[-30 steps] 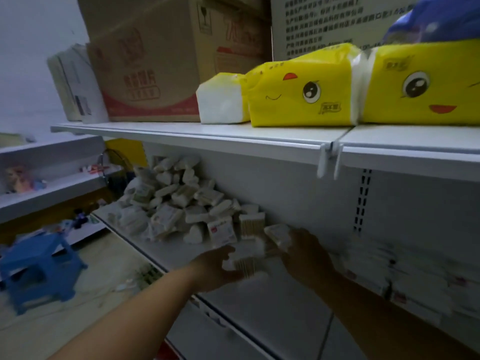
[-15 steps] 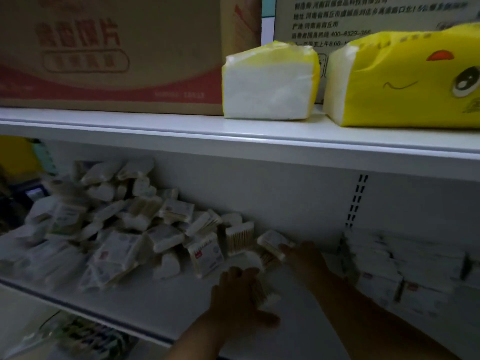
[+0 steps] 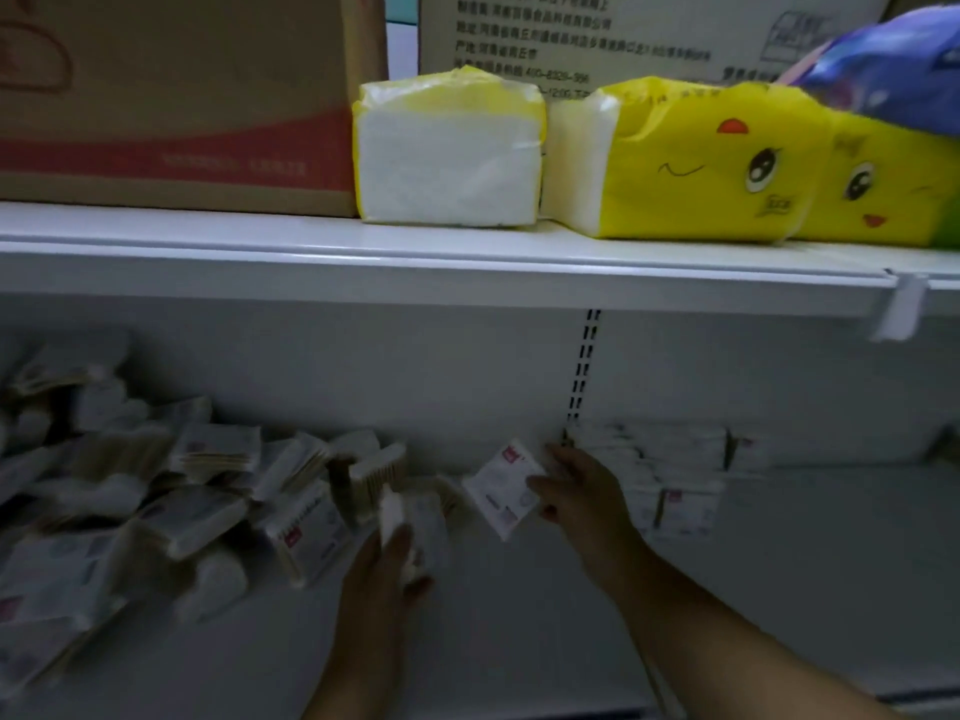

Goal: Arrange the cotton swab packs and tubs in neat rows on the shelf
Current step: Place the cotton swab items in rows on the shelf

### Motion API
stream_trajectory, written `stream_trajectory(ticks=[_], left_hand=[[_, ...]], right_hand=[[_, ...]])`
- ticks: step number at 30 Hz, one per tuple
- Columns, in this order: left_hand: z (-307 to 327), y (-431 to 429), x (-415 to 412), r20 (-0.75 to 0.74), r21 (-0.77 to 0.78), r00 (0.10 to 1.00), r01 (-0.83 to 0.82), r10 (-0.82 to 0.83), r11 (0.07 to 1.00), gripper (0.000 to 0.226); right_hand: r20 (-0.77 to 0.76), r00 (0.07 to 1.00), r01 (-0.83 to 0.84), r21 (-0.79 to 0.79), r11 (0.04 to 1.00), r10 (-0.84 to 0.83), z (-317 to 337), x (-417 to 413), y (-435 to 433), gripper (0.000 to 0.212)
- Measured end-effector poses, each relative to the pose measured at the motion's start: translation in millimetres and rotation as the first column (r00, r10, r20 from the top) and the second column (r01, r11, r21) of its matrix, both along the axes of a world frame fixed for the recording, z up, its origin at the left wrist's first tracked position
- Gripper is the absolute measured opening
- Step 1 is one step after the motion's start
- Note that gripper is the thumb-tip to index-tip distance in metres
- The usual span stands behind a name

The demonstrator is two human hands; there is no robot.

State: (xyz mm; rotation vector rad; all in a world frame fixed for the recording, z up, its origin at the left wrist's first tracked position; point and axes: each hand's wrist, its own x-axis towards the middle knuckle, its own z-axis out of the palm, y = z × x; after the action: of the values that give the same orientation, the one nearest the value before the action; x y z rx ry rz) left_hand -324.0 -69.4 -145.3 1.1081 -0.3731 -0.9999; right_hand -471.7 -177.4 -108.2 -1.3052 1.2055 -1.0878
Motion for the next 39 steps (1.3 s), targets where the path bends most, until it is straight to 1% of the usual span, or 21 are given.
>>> stream_trajectory(ticks=[1,2,3,4,6,11,12,14,16,18,19,21,23,25,26,27,29,31,33,37,39], left_hand=[[3.7,-1.5,-4.5,-0.227,-0.076,0.972,0.042,-0.059,0.996,0.021],[10.2,-1.2,-11.0,-0.375,-0.145,0.92,0.069,-0.119,0.987,0.023],[14.6,-2.4,-17.4,-0.452,-0.182,0.877,0.088,-0.163,0.979,0.024],[15.4,-4.8,-22.4,-0.487,-0.194,0.852,0.107,-0.19,0.975,0.025],[15.5,-10.8,-32.7,-0.489,-0.19,0.843,0.148,-0.224,0.971,0.026],[11.9,-28.9,-68.9,-0.408,-0.087,0.872,0.258,-0.271,0.962,0.022],[11.6,-32.8,-77.5,-0.356,-0.057,0.889,0.286,-0.287,0.957,0.022],[10.9,-40.5,-88.8,-0.188,0.011,0.936,0.305,-0.297,0.952,0.021],[13.1,-51.9,-95.7,0.077,0.043,0.937,0.338,-0.341,0.94,0.025],[20.6,-63.1,-103.2,0.372,0.106,0.838,0.389,-0.4,0.915,0.033],[24.2,-70.3,-108.2,0.503,0.15,0.771,0.367,-0.391,0.918,0.034],[27.7,-85.4,-120.0,0.725,0.213,0.598,0.279,-0.343,0.936,0.035],[24.7,-98.5,-131.9,0.844,0.236,0.449,0.185,-0.295,0.954,0.032],[15.6,-104.9,-140.7,0.882,0.239,0.384,0.136,-0.274,0.961,0.028],[9.3,-106.1,-144.0,0.882,0.236,0.389,0.125,-0.267,0.964,0.028],[4.7,-105.6,-147.6,0.873,0.214,0.425,0.112,-0.242,0.97,0.03],[-3.4,-103.0,-153.7,0.841,0.132,0.522,0.061,-0.144,0.989,0.033],[-12.9,-97.8,-157.6,0.818,0.09,0.572,-0.01,-0.068,0.996,0.039],[-25.1,-94.1,-160.3,0.808,0.078,0.589,-0.05,-0.033,0.996,0.044],[-43.0,-95.6,-160.5,0.731,0.037,0.683,-0.024,-0.01,0.999,0.067],[-46.6,-97.9,-160.4,0.75,0.039,0.662,-0.012,-0.021,0.999,0.063]], right_hand=[[0.014,1.0,0.012,-0.001,1.0,-0.012,5.0,-9.2,2.7,0.032],[0.04,0.999,0.01,0.009,1.0,-0.01,8.7,-18.3,4.8,0.03],[0.069,0.998,-0.001,0.021,1.0,-0.001,11.1,-27.7,5.7,0.026],[0.092,0.996,-0.016,0.028,0.999,0.013,14.0,-36.5,7.3,0.02],[0.119,0.993,-0.029,0.039,0.999,0.024,17.5,-52.0,7.9,0.017],[0.145,0.989,-0.032,0.056,0.998,0.023,16.4,-95.9,-6.9,0.019],[0.128,0.991,-0.034,0.04,0.999,0.028,17.6,-106.7,-10.7,0.02],[0.098,0.995,-0.031,-0.016,0.999,0.032,22.6,-130.6,-18.9,0.022],[0.084,0.996,-0.008,-0.081,0.997,0.015,26.6,-158.2,-30.7,0.024],[0.02,1.0,0.003,-0.163,0.987,0.0,28.5,-185.5,-44.0,0.024],[-0.056,0.998,-0.014,-0.206,0.978,0.002,26.5,-197.0,-50.6,0.025],[-0.246,0.969,-0.093,-0.243,0.966,0.031,18.4,-212.8,-58.4,0.024],[-0.393,0.918,-0.181,-0.274,0.945,0.062,5.9,-219.1,-60.9,0.024],[-0.468,0.882,-0.256,-0.385,0.887,0.052,-9.7,-220.5,-64.5,0.032],[-0.482,0.875,-0.282,-0.445,0.85,0.038,-17.7,-219.8,-67.5,0.034],[-0.491,0.871,-0.296,-0.482,0.825,0.025,-25.6,-218.6,-71.0,0.032],[-0.51,0.86,-0.304,-0.504,0.808,0.006,-37.2,-215.1,-76.8,0.021],[-0.546,0.837,-0.298,-0.516,0.803,-0.04,-47.4,-212.0,-78.7,0.014],[-0.568,0.816,-0.313,-0.589,0.745,-0.106,-57.5,-210.5,-77.2,0.022],[-0.598,0.781,-0.363,-0.671,0.647,-0.181,-70.1,-210.5,-72.3,0.04],[-0.576,0.781,-0.359,-0.728,0.584,-0.239,-73.6,-211.6,-73.3,0.045]])
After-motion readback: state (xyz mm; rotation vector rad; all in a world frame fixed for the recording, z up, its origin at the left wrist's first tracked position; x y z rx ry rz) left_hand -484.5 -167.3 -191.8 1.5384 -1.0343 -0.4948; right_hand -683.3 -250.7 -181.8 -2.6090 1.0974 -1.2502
